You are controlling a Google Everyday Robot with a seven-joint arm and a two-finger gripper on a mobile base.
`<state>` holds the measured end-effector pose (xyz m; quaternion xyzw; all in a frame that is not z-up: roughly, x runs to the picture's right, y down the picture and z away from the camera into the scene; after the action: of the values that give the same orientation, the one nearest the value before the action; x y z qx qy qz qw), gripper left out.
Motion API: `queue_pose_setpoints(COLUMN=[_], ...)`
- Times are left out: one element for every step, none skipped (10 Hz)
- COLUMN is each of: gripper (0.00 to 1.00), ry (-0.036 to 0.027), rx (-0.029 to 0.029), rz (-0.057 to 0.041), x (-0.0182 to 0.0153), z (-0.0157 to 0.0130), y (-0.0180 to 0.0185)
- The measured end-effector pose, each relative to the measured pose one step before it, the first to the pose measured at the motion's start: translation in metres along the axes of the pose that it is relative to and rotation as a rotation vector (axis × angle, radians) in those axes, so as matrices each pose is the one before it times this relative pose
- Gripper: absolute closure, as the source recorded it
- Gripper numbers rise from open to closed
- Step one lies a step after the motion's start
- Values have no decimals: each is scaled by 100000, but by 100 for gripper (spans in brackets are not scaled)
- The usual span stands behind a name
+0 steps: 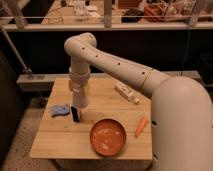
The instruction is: Place the ceramic cup over the eraser
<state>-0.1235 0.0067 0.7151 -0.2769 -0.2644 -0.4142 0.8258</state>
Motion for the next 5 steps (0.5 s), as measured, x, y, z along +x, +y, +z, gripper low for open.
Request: queue_pose_setpoints(gripper=[91, 91, 91, 91, 91], ry=[56, -205, -782, -937, -1405], rx=[512, 392, 1064, 536, 373], rz=[-518, -248, -857, -602, -393], x=[-99, -19, -83, -137, -102], z=[-249, -124, -359, -57, 61], y=[-211, -104, -282, -170, -78])
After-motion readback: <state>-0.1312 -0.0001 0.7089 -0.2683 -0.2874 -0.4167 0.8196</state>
